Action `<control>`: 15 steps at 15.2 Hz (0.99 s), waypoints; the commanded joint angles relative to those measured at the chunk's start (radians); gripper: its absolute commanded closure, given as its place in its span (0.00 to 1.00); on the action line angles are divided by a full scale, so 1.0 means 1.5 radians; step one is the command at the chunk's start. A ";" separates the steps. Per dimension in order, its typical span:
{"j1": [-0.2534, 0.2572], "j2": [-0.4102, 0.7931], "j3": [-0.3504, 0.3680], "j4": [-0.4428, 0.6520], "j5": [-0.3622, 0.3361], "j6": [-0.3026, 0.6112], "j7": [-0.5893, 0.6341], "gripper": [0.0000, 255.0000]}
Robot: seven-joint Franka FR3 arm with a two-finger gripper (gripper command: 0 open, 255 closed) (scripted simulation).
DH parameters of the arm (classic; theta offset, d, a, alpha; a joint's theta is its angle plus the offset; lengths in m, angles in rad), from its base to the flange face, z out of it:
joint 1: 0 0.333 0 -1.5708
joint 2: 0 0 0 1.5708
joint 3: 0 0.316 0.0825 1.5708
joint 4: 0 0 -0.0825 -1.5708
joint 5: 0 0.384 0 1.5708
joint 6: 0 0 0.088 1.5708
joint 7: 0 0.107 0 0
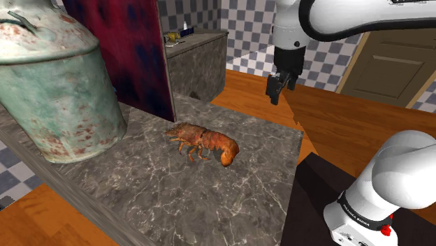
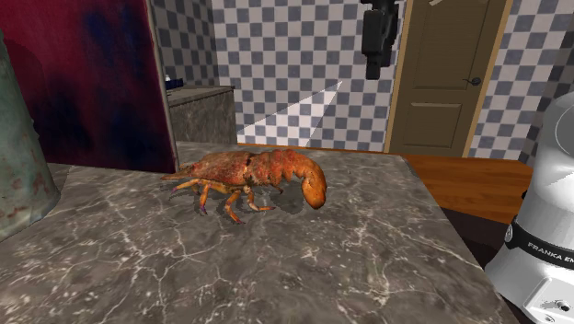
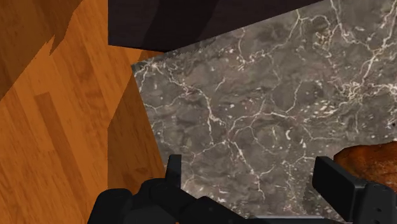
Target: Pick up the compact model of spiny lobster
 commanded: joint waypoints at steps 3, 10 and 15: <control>0.010 0.059 0.079 0.021 -0.010 0.027 0.073 0.00; 0.010 0.210 0.220 0.101 -0.074 0.049 0.217 0.00; 0.013 0.362 0.316 0.186 -0.172 0.031 0.343 0.00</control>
